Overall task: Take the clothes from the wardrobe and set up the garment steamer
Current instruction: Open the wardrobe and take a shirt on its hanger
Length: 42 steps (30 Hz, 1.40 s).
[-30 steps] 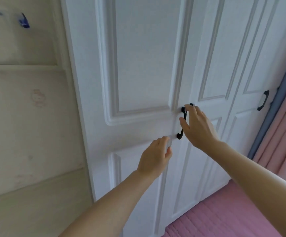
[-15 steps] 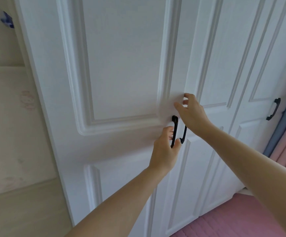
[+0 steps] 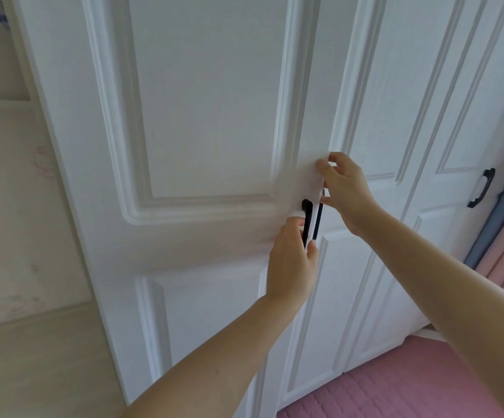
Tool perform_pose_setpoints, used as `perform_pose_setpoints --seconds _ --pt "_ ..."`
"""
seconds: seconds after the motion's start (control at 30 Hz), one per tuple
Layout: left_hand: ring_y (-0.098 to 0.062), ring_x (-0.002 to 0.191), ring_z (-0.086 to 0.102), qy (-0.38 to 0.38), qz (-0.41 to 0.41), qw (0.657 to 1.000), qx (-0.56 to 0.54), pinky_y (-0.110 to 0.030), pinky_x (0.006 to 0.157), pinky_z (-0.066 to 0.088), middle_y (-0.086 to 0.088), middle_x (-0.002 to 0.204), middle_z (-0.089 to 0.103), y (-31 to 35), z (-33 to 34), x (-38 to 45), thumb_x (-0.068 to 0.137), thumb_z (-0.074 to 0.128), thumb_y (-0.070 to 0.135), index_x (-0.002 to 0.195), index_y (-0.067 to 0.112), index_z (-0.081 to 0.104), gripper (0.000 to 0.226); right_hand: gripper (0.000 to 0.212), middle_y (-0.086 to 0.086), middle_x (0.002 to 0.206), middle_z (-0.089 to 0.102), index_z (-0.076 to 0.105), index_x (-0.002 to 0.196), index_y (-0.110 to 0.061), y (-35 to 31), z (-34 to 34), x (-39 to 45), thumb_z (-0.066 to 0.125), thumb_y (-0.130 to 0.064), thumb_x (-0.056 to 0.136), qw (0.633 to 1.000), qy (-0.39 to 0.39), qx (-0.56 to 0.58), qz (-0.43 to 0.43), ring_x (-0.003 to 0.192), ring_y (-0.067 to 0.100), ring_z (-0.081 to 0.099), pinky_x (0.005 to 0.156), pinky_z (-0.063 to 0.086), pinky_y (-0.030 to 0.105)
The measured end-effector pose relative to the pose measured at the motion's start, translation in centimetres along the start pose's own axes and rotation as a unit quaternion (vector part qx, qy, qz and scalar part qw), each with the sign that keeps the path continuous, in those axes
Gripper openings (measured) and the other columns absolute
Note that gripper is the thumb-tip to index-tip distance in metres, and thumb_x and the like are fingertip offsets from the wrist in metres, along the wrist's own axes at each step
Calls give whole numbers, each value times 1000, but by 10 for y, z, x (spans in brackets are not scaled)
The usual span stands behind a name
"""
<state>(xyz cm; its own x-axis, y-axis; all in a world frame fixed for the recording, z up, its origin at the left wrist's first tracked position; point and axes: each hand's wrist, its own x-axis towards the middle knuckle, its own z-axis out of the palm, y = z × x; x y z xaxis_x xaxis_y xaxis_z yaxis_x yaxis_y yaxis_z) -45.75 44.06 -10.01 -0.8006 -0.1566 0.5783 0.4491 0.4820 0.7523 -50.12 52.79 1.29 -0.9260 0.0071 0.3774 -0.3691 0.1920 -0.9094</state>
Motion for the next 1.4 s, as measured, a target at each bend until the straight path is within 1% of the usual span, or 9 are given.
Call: perform_pose_setpoints --seconds 0.17,0.33,0.6,0.77,0.87,0.97,1.13,1.27,1.4 --pt "-13 83 58 13 2 1000 16 -33 75 52 7 96 61 8 -6 -11 94 54 11 111 18 52 18 21 -3 96 69 59 113 -20 -3 -9 -22 50 -32 98 999 -5 39 19 87 16 66 88 55 48" --pt "-12 80 61 3 58 998 36 -27 74 53 5 94 65 13 -16 -35 94 57 13 115 18 55 21 18 2 101 70 59 110 -24 -12 -18 -53 52 -33 97 999 20 38 21 94 21 66 89 54 51" --pt "-6 77 62 -5 96 995 -14 -16 72 51 8 91 68 35 -45 -85 91 64 14 109 19 59 19 13 4 93 70 59 104 -27 -37 -27 -121 53 -35 96 999 38 24 14 89 21 65 90 51 57" --pt "-5 75 61 -13 99 994 -38 -16 72 51 9 89 67 54 -74 -125 91 63 14 107 21 59 17 9 15 88 63 58 100 -26 -57 -23 -173 53 -33 97 998 53 19 -5 80 20 63 84 54 52" --pt "-3 76 61 -20 101 994 -46 -15 73 50 10 91 67 63 -94 -148 92 62 16 108 21 60 17 8 26 92 62 57 102 -27 -68 -15 -205 53 -32 97 997 70 15 -20 82 31 64 78 56 51" --pt "-2 76 61 -14 111 993 -45 -14 73 51 10 91 67 69 -115 -172 92 62 16 110 20 61 18 11 25 98 65 57 105 -29 -80 -8 -235 55 -35 95 997 77 3 -28 96 38 64 81 55 58" --pt "-3 79 61 9 125 991 -46 -21 74 54 14 91 64 75 -152 -206 93 61 14 113 20 61 21 18 17 92 68 56 110 -25 -100 7 -278 58 -32 94 995 84 -17 -40 91 34 66 77 57 56" --pt "-3 81 61 20 120 992 -43 -19 74 53 18 90 60 80 -182 -230 94 59 15 120 24 60 27 8 12 91 69 55 97 -30 -117 17 -306 61 -33 92 998 51 -24 -28 86 27 66 75 59 44" --pt "-4 83 63 26 109 993 -28 -23 78 56 12 97 65 81 -213 -249 94 59 16 124 22 60 30 25 18 99 71 57 109 -11 -136 26 -329 63 -28 91 1000 -9 6 10 92 35 68 78 60 45"
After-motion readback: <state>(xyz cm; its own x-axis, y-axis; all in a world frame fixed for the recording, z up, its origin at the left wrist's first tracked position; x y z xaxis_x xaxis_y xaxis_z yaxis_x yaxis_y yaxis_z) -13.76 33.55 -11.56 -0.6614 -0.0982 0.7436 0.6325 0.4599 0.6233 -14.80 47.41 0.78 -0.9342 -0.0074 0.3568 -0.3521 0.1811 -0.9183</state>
